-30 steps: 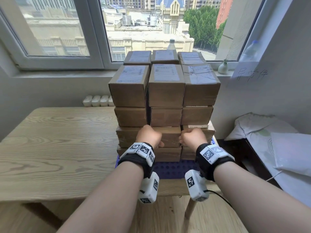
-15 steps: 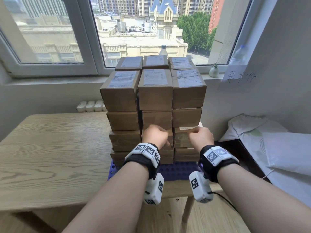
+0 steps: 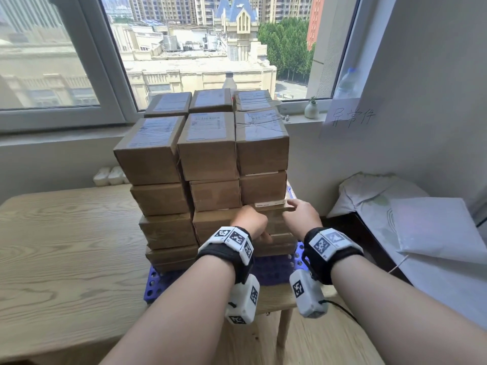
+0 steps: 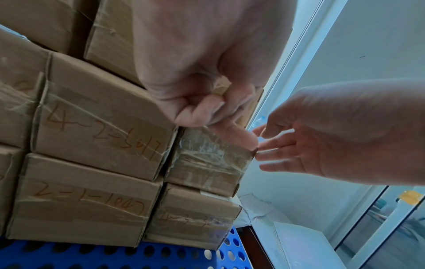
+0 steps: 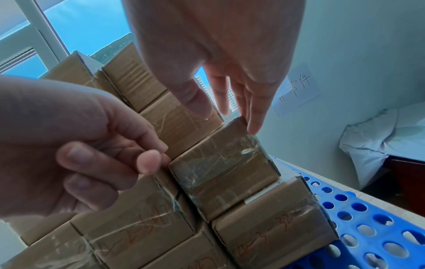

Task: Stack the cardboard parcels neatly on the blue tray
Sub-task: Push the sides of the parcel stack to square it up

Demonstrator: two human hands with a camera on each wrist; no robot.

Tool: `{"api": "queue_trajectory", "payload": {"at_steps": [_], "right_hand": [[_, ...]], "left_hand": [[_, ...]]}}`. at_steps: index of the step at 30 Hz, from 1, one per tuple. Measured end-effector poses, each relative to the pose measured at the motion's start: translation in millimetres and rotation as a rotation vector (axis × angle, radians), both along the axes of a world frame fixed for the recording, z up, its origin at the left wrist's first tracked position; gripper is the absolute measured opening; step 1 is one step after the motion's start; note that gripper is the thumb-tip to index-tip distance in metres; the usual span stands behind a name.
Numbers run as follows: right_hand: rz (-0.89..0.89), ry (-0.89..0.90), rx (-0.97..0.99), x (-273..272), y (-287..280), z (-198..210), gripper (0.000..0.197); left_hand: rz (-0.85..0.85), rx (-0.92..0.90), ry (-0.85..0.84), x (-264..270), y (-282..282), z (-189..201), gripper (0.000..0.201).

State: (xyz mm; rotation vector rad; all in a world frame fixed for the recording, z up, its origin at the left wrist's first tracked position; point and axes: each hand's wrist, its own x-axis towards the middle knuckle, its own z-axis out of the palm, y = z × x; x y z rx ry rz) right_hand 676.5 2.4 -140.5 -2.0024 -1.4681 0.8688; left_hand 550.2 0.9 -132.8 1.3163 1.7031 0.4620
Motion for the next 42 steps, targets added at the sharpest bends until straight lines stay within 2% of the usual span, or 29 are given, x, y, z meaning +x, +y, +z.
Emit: {"api": "queue_trajectory", "payload": {"at_steps": [6,9,17,21,24,27,30,33,36,39,42], "right_hand": [[-0.017,-0.007,0.001,5.5,0.4,-1.0,0.046],[-0.037,-0.003,-0.001,6.5,0.4,0.1,0.037],[-0.035,0.002,0.001,6.0,-3.2,-0.1,0.032],[-0.016,0.0,-0.014,6.0,-3.8,3.5,0.041],[-0.02,-0.007,0.001,4.1,-0.2,13.0,0.052],[-0.034,0.009,0.06,0.6,5.0,26.7,0.053],[-0.052,0.049,0.091,-3.7,9.0,38.8,0.053],[-0.056,0.068,0.119,-9.8,13.9,43.7,0.056],[-0.075,0.075,0.136,-17.9,18.4,42.8,0.054],[-0.095,0.089,0.138,-23.9,20.5,39.6,0.05],[-0.111,0.11,0.12,-25.9,22.3,37.6,0.06]], "left_hand": [[0.032,-0.054,-0.008,4.0,-0.3,10.3,0.022],[0.045,-0.081,-0.038,3.1,1.0,10.0,0.016],[0.046,-0.091,-0.05,1.9,-5.2,11.8,0.014],[0.015,-0.077,-0.041,1.3,-7.2,12.3,0.015],[0.042,0.059,0.003,-11.7,-2.9,16.7,0.024],[0.181,0.265,0.043,-39.2,-1.3,31.0,0.023],[0.403,0.484,0.094,-76.3,-10.7,51.2,0.027],[0.647,0.612,0.138,-115.0,-18.5,61.1,0.028],[0.88,0.62,0.125,-151.6,-19.6,60.4,0.022],[1.059,0.597,-0.005,-174.9,-14.9,56.6,0.018],[1.084,0.499,-0.092,-187.9,-4.0,49.5,0.03]]}}
